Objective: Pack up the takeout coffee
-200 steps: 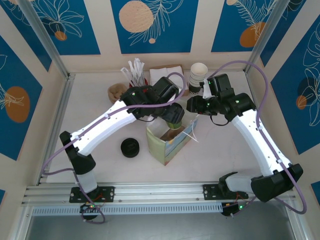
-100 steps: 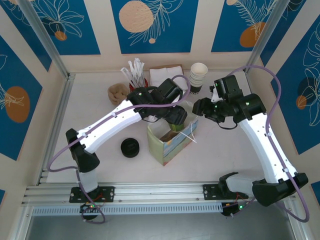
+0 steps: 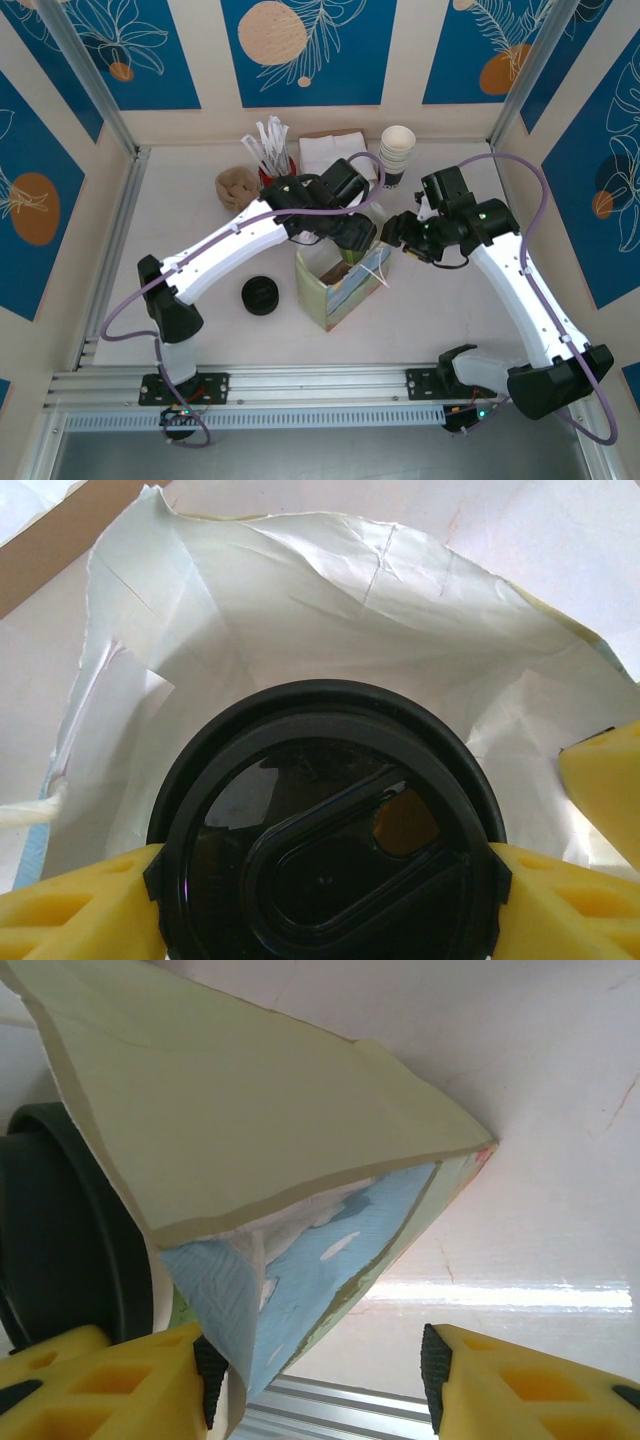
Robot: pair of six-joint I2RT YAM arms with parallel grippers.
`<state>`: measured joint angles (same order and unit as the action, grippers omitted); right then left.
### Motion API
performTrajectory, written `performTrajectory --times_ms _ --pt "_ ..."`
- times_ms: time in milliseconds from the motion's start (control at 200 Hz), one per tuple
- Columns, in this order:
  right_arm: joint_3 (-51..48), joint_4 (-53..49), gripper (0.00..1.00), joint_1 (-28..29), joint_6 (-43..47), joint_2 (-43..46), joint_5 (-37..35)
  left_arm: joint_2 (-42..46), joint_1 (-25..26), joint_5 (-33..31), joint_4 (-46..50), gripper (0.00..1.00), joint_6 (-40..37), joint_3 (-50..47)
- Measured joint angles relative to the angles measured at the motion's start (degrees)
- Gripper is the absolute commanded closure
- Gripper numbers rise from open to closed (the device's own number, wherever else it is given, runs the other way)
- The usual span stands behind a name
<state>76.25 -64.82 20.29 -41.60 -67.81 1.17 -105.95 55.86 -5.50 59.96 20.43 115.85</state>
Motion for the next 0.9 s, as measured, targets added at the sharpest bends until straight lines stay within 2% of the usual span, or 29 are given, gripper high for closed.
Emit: performTrajectory --times_ms 530,900 --pt "0.9 0.7 0.58 0.1 0.9 -1.5 1.2 -0.7 -0.3 0.2 -0.7 0.27 0.0 -0.5" --pt "5.4 -5.7 0.71 0.1 4.7 -5.3 1.2 -2.9 -0.3 0.1 -0.8 0.27 -0.1 -0.9"
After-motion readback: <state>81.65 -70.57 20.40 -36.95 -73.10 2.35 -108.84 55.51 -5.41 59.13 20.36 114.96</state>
